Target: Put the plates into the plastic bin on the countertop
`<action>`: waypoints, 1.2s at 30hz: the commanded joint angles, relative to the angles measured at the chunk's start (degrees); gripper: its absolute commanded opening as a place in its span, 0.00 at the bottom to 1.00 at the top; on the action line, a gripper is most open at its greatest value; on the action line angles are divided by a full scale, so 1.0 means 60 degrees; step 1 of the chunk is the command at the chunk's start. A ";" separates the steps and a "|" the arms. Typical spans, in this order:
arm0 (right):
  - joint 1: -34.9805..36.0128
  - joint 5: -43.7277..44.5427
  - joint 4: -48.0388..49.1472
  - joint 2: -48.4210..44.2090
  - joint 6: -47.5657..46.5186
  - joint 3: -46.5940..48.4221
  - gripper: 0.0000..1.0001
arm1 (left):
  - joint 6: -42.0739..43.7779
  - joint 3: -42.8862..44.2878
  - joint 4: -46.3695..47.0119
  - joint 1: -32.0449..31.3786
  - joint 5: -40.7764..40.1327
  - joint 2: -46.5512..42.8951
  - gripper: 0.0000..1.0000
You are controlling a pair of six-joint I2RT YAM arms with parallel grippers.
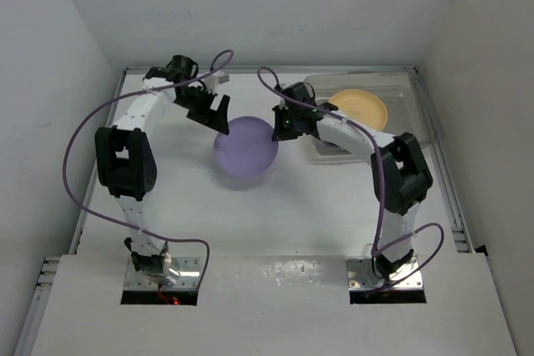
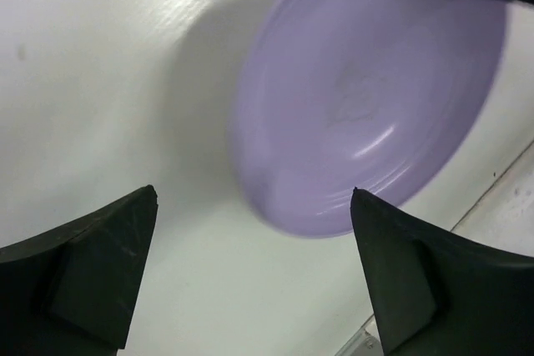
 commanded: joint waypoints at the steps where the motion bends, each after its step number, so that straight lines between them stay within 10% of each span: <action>1: -0.0772 0.0456 0.0281 -0.1502 0.0466 0.0081 0.00 | -0.0294 0.0659 -0.0161 0.0676 -0.0216 -0.0479 1.00; 16: -0.6045 0.1716 -0.1300 -0.3660 0.1068 -0.0945 0.00 | -0.0559 -0.0321 0.0014 0.3254 -0.0041 -0.0918 1.00; 29: -0.6869 0.1276 -0.1520 -0.2048 0.1097 -0.0154 0.00 | -0.0662 -0.0788 0.0014 0.3900 -0.0159 -0.1006 1.00; 36: -0.6825 0.1245 -0.1344 -0.1492 0.0614 -0.0023 0.52 | -0.0575 -0.0965 0.0014 0.3988 0.0061 -0.1094 1.00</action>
